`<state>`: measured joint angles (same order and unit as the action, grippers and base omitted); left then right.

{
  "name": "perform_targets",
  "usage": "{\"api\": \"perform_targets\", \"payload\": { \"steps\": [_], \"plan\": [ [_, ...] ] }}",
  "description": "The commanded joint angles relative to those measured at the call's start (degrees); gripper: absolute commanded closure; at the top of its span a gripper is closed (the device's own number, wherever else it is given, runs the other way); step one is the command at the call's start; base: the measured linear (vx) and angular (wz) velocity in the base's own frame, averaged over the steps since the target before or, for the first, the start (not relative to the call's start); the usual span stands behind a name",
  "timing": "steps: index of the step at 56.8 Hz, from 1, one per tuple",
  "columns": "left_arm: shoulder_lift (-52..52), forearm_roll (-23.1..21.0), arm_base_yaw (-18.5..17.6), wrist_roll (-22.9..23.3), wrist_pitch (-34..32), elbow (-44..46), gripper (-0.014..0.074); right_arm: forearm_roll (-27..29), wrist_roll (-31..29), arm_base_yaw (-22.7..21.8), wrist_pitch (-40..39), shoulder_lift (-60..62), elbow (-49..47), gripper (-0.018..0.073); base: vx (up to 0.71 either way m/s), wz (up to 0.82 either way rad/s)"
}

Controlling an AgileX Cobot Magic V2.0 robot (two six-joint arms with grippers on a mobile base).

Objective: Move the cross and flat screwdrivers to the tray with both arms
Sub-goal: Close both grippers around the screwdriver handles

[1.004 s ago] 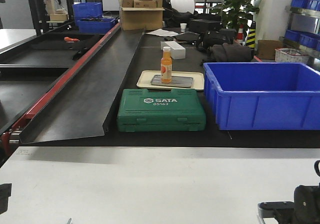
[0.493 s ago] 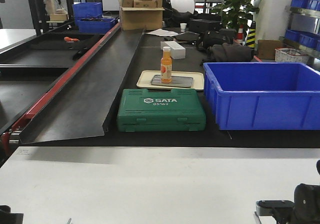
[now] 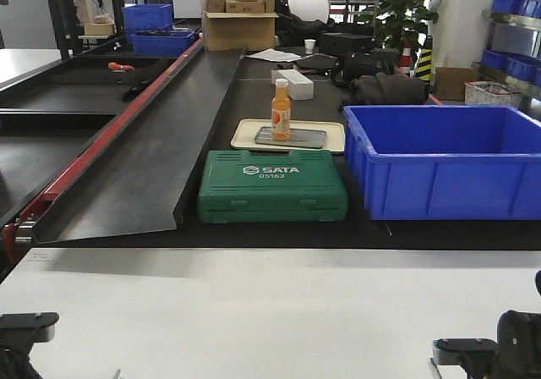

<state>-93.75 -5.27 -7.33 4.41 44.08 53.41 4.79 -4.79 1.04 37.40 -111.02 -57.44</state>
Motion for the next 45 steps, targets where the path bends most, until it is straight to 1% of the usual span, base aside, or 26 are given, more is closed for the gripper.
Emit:
{"api": "perform_targets", "payload": {
  "steps": [1,19,35,45],
  "plan": [
    [-0.06,-2.61,-0.24,-1.68,-2.36,1.80,0.0052,2.66,-0.37,0.04,-1.42,0.13,-0.01,0.0570,0.00,0.00],
    [-3.36,-2.70,-0.39,-1.72,-2.81,1.80,0.0052,2.60,-0.37,0.04,-2.08,0.13,-0.01,0.0570,0.00,0.00],
    [-6.37,-2.64,-3.64,-2.12,-4.12,1.80,0.0052,2.66,-0.37,0.04,-2.60,0.09,-0.01,0.0567,0.00,0.00],
    [-8.83,-3.13,-3.59,-1.38,-3.85,1.80,0.0052,2.66,-0.37,0.04,-2.24,0.09,-0.01,0.0567,0.00,0.00]
  ]
}}
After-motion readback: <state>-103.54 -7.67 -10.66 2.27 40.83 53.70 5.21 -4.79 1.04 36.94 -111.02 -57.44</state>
